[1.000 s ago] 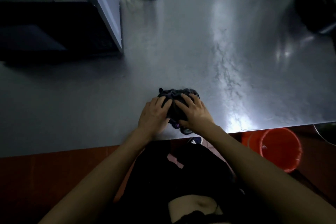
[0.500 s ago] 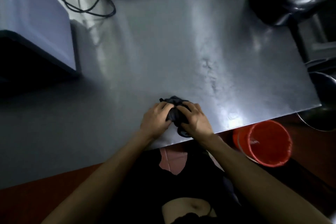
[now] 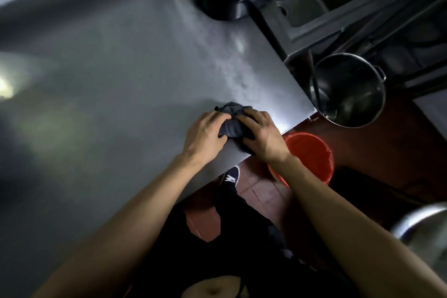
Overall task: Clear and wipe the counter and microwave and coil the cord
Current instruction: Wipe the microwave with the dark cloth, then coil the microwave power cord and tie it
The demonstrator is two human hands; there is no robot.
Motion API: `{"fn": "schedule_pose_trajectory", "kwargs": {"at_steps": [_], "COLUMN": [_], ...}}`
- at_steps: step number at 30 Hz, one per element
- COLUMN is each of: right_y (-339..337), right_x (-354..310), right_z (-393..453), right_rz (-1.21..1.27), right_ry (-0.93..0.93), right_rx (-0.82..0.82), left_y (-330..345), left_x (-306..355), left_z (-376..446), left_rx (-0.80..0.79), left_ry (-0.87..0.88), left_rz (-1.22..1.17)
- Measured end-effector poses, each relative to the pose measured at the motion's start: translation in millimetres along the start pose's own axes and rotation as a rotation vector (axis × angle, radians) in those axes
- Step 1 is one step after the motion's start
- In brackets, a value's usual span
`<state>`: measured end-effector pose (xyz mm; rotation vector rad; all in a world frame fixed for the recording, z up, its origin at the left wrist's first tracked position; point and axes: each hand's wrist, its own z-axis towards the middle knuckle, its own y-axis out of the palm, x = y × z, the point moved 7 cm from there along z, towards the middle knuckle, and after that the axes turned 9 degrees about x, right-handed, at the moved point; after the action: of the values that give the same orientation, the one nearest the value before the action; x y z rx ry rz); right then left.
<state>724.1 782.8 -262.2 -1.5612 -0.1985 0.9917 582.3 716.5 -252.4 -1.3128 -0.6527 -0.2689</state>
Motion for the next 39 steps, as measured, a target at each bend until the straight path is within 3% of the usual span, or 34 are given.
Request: {"fn": "schedule_pose_trajectory", "kwargs": {"at_steps": [6,11,20,29,39], "right_y": [-28,-28,-16,12,75], "right_x": [65,98,72,-57,-256], "right_z": [20,32,25,64,29], "right_rz": [-0.04,-0.108,-0.182,-0.063,0.002], "right_ry": [-0.001,0.067,0.113,-0.103,-0.371], "right_rx": [0.009,-0.085,-0.133,-0.193,-0.38], "left_y": [44,62,39,-71,-219], "left_x": [34,45,31,-49,-148], "left_z": [47,61,47,-24,-200], "left_rx": [-0.066,-0.118,-0.169,-0.046,0.174], "left_ry": [-0.102,-0.145,-0.058,-0.262,-0.578], "left_rz": [-0.026,0.04,0.178,0.235,0.227]}}
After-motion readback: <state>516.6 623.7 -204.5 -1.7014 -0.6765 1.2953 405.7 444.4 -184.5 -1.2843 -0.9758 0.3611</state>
